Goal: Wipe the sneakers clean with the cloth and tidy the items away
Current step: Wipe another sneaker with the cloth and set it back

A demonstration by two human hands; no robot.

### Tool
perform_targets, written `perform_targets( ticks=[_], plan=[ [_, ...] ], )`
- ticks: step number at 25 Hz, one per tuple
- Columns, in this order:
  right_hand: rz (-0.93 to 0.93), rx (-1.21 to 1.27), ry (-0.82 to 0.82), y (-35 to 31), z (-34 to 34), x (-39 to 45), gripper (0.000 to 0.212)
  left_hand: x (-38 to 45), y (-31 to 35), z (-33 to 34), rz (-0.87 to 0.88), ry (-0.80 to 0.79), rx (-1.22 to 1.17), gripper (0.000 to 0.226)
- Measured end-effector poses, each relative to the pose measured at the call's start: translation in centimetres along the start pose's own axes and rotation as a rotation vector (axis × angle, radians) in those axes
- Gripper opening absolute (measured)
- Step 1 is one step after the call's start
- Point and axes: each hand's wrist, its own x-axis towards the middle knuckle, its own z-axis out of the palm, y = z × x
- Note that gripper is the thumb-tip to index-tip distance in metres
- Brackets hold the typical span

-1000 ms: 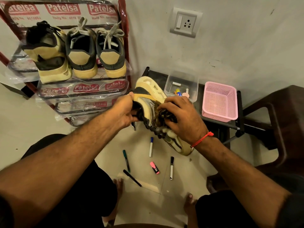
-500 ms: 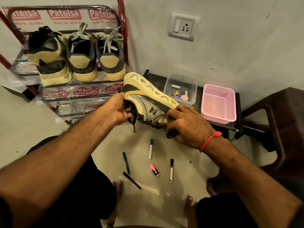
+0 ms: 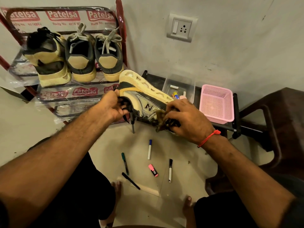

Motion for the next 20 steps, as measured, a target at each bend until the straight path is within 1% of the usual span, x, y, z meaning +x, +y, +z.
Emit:
perform_targets(
  ticks=[1, 2, 3, 4, 5, 6, 8, 10, 13, 16, 18, 20],
  plan=[
    [0.003, -0.041, -0.108, 0.2, -0.1, -0.1, 0.028, 0.1, 0.2, -0.1, 0.005, 0.0, -0.019, 0.03],
    [0.046, -0.056, -0.21, 0.4, -0.4, -0.1, 0.029, 0.2, 0.3, -0.3, 0.018, 0.001, -0.025, 0.029],
    [0.111, -0.024, -0.262, 0.8, -0.8, -0.3, 0.03, 0.3, 0.5, -0.4, 0.03, 0.003, -0.023, 0.028],
    [0.189, 0.068, -0.25, 1.1, -1.2, -0.5, 0.031, 0.3, 0.6, -0.5, 0.037, 0.007, -0.016, 0.027],
    [0.262, 0.186, -0.165, 1.4, -1.6, -0.6, 0.03, 0.4, 0.6, -0.6, 0.035, 0.008, -0.008, 0.027],
    [0.328, 0.288, -0.035, 1.5, -1.9, -0.7, 0.029, 0.4, 0.7, -0.7, 0.034, 0.009, 0.0, 0.028],
    [0.429, 0.39, 0.201, 1.3, -2.2, -0.4, 0.03, 0.2, 0.6, -0.6, 0.047, 0.009, 0.023, 0.029],
    [0.538, 0.476, 0.302, 1.2, -2.2, 0.0, 0.032, -0.1, 0.4, -0.2, 0.06, 0.01, 0.086, 0.03],
    [0.655, 0.621, 0.33, 1.5, -2.2, 0.2, 0.035, -0.4, 0.0, 0.1, 0.096, -0.01, 0.217, 0.038],
    [0.666, 0.691, 0.293, 1.2, -1.7, 0.2, 0.036, -1.1, -0.3, 0.7, 0.151, -0.011, 0.372, 0.051],
    [0.662, 0.715, 0.271, 1.0, -1.5, 0.3, 0.036, -1.2, -0.8, 1.1, 0.218, 0.045, 0.486, 0.043],
    [0.674, 0.775, 0.284, 1.0, -1.4, 0.4, 0.034, -0.9, -1.3, 1.1, 0.281, 0.044, 0.641, 0.036]
  ],
)
